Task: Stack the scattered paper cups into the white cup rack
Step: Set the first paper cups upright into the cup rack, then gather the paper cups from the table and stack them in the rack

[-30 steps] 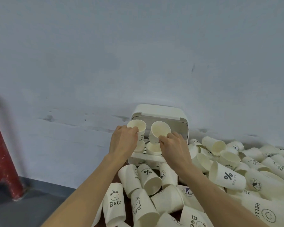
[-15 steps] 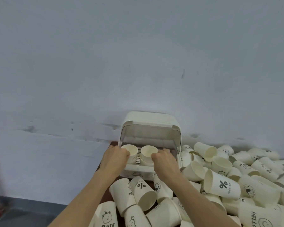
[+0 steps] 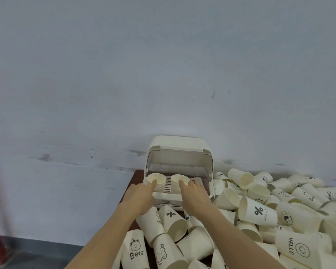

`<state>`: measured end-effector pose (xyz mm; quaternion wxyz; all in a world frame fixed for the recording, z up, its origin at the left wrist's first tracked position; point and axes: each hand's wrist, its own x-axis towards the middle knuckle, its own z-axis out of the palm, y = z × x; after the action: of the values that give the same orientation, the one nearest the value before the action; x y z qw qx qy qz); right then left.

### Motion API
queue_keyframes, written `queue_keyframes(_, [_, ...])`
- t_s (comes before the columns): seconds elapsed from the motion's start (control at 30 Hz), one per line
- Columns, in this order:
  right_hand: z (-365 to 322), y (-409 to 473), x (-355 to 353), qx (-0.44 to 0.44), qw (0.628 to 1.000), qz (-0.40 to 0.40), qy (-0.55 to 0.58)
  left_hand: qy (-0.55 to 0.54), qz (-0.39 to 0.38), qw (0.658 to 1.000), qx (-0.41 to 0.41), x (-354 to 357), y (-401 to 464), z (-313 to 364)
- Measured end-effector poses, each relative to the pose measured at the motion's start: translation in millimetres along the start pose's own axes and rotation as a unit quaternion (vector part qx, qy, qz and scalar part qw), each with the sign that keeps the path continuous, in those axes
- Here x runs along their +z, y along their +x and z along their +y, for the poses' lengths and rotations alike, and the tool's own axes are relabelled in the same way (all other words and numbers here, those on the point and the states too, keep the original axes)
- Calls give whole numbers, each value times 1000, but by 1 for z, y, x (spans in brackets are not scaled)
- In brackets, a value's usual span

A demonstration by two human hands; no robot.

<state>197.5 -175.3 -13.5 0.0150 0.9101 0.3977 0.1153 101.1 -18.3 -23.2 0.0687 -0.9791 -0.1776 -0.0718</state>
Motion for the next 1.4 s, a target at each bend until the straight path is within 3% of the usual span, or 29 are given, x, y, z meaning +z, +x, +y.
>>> queue_keyframes(0.3, [-9,-35,-13,-33,998,32,32,-37,36,998,-28,4,-22,-1])
queue_keyframes(0.47, [-11,-53,-16,-50,998,13,36,-44,12,997,-62,17,-31,-3])
queue_keyframes(0.63, [-10,-56,-12,3,997,-5,81,-60,-48,995,-65,25,-30,-4])
queue_keyframes(0.93, [-15,-57,-6,10,992,-25,123,-137,-21,988,-73,16,-38,-15])
queue_keyframes(1.13, [-47,-57,-10,-40,983,4,179,-158,18,985,-72,0,-66,-39])
queue_keyframes(1.3, [-88,-59,-15,-129,980,-17,151,-180,53,979,-81,-25,-111,-54])
queue_keyframes(1.4, [-106,-58,-12,-155,980,-40,117,-174,36,982,-70,-43,-139,-55])
